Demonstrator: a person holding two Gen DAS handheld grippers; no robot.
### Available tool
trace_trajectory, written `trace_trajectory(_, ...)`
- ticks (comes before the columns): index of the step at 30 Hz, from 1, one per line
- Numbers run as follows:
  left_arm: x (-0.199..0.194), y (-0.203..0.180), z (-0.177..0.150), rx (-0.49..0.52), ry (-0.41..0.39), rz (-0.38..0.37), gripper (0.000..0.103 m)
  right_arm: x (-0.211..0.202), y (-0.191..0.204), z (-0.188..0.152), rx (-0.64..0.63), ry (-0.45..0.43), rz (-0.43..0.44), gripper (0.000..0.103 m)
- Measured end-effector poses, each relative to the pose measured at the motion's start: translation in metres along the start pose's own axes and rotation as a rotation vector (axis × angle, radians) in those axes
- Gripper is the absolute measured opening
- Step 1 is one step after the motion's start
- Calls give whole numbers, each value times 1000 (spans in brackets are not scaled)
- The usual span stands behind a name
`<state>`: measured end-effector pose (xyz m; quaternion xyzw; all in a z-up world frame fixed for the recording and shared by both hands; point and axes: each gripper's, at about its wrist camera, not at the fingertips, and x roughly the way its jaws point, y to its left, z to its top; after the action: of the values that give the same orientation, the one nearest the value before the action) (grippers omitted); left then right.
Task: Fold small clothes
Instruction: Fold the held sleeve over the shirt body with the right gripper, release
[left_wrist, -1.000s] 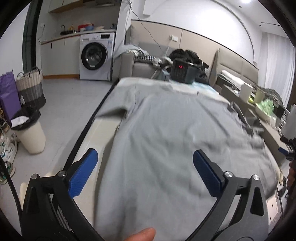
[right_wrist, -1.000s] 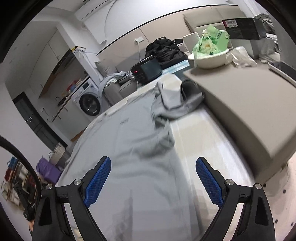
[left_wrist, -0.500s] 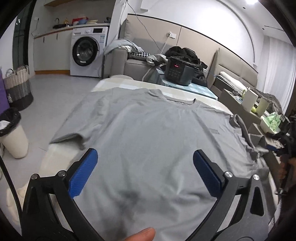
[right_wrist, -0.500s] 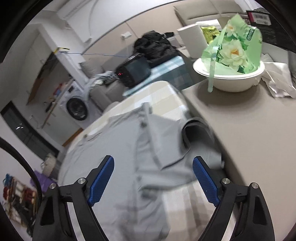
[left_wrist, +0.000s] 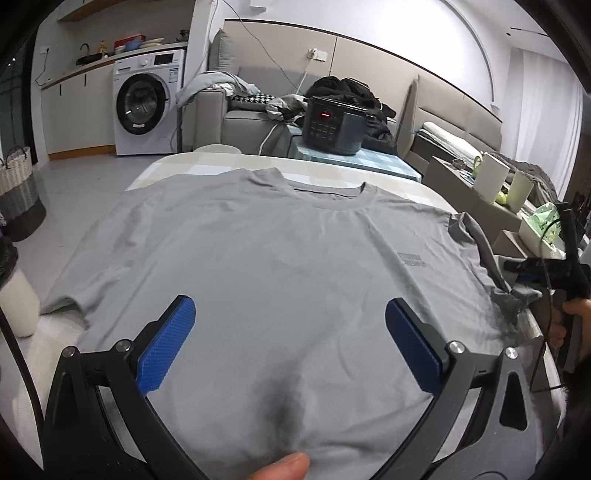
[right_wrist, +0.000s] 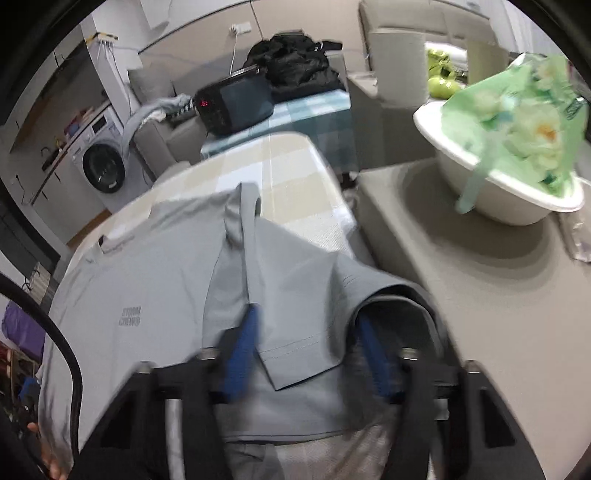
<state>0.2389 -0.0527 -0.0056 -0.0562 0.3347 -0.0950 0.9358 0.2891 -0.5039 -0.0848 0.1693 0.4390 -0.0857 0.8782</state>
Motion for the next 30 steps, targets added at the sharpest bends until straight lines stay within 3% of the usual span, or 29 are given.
trace_trajectory(3,9,-2,-7,0,8,-24,102,8,4,1,2,7,-18,9)
trace_trajectory(4,12,-3,-9,4,14,-26,102,7,4,1,14,2,-16,4)
trace_trajectory(7,14,2,-14,0,22,-38,102,-11,6,8,35,-64,38,3)
trace_trajectory(13,14,8,-17,-13,24,-49,102,-52,25,39,108,-133,231,3)
trace_trajectory(19,13,10,-17,-15,22,-34,102,-76,85,58,138,-137,411,3)
trace_trajectory(22,12,10,-15,-12,27,-20,102,-70,129,48,61,43,545,10)
trace_trajectory(24,11,10,-14,-1,32,-15,102,-72,146,39,-21,95,576,14)
trace_trajectory(26,9,10,-13,5,30,-10,102,-85,148,29,-84,69,602,20)
trace_trajectory(30,8,6,-7,-22,41,-58,102,-115,113,19,-67,-7,667,46)
